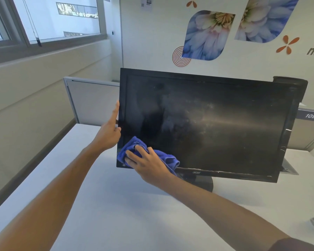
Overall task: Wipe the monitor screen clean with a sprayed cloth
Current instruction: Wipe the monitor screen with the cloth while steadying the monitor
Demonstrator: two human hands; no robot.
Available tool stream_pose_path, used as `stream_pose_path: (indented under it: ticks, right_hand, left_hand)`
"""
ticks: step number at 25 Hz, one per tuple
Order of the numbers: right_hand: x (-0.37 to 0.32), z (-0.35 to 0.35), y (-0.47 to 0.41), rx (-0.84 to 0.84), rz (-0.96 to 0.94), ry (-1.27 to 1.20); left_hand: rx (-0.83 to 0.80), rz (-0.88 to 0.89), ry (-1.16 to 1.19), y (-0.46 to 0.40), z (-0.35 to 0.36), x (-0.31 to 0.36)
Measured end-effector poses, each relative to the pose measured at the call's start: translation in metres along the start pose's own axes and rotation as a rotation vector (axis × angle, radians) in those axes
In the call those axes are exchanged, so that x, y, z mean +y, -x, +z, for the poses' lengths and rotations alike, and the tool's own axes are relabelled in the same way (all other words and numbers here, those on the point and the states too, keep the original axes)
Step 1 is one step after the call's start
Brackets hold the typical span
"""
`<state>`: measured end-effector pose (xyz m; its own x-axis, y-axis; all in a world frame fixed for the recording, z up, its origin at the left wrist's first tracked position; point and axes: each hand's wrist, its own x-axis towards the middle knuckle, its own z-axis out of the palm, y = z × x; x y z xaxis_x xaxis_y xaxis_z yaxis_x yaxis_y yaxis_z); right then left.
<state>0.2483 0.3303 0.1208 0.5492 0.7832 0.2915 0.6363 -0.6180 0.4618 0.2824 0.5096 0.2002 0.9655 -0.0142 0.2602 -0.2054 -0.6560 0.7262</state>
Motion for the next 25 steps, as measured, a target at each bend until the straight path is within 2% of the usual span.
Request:
stream_pose_path:
  ticks: [6, 10, 16, 21, 25]
  right_hand:
    - [0.020, -0.012, -0.004, -0.020, -0.075, 0.074]
    - [0.069, -0.031, -0.034, 0.159, 0.121, 0.097]
    - [0.132, -0.081, -0.093, 0.172, 0.302, 0.126]
    - [0.152, -0.077, -0.081, 0.149, 0.197, 0.040]
    - [0.137, -0.055, -0.041, 0.103, 0.106, -0.014]
  left_hand:
    - [0.021, 0.007, -0.015, 0.000, 0.003, 0.006]
    - [-0.008, 0.019, 0.000, -0.002, 0.000, 0.003]
    - [-0.024, -0.014, 0.018, 0.001, -0.001, 0.010]
    - [0.034, 0.009, -0.050, 0.010, 0.007, 0.013]
    - [0.057, 0.082, -0.117, 0.014, 0.013, 0.011]
